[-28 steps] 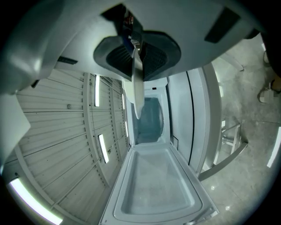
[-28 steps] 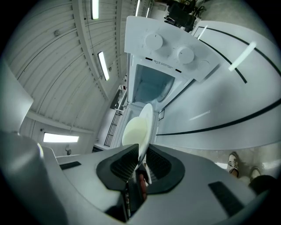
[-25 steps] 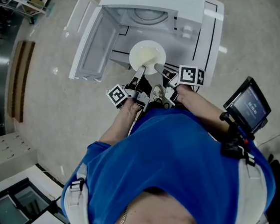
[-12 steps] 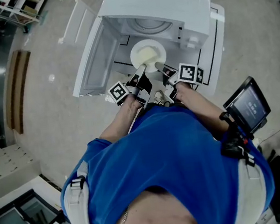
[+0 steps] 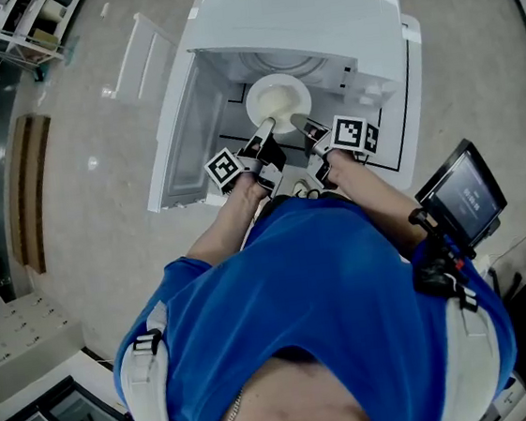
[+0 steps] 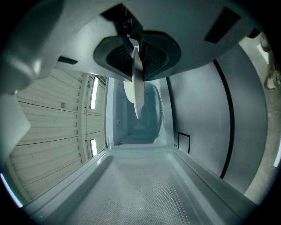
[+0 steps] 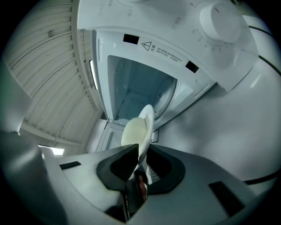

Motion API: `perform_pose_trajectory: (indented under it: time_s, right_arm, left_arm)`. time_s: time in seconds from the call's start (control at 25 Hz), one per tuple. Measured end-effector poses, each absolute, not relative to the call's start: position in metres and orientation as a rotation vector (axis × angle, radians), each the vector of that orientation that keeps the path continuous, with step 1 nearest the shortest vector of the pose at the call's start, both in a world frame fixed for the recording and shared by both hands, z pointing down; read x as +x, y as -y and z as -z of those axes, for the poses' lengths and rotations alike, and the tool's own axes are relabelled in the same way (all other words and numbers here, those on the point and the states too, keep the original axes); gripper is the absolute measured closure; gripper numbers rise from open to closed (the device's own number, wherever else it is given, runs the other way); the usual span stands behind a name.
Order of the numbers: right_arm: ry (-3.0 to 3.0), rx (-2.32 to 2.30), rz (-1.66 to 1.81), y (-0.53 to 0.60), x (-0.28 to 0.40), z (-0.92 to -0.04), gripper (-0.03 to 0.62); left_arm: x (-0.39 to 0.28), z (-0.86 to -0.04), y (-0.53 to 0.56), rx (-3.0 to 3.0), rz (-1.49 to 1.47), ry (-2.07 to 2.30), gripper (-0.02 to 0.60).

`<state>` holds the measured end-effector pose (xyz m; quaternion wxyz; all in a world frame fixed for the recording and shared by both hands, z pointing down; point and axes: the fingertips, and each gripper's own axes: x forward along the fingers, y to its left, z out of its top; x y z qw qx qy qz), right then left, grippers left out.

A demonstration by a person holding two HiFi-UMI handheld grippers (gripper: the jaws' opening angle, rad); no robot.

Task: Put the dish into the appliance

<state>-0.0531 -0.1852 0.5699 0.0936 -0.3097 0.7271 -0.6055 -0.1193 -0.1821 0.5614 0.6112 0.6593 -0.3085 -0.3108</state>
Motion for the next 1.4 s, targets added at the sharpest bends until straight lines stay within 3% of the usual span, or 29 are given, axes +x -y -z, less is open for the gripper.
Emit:
perform_pose_trajectory:
  time_s: [1.4]
  right_arm:
    - [-2.129, -1.304, 1.649, 0.223, 0.009, -0.608, 0.517]
  left_arm:
    - [-0.066, -0.605, 0.224, 1.444, 0.633, 0.697, 0.518]
